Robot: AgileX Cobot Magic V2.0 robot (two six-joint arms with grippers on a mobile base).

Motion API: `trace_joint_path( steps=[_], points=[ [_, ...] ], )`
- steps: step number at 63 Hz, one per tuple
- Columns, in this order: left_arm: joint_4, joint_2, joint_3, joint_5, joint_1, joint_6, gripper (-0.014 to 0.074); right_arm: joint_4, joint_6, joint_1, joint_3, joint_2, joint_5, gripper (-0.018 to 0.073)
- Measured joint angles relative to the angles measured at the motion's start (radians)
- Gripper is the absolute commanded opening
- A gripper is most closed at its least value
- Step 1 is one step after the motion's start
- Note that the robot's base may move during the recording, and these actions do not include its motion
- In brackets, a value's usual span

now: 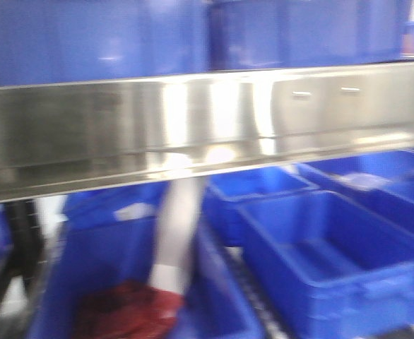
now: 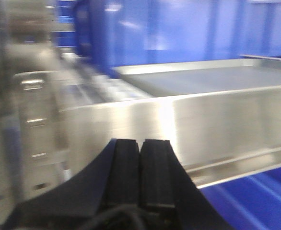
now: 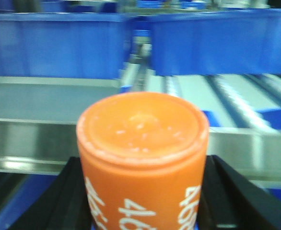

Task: Grab orange capacitor from left shelf to right conveyor

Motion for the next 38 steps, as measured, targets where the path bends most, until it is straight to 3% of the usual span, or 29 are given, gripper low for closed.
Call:
trace_joint_path(
  steps=[38],
  points=[
    [0.0, 0.0, 0.0, 0.0, 0.003, 0.0, -0.0127, 0.0, 0.0, 0.0, 0.0, 0.0, 0.0, 0.013]
  ],
)
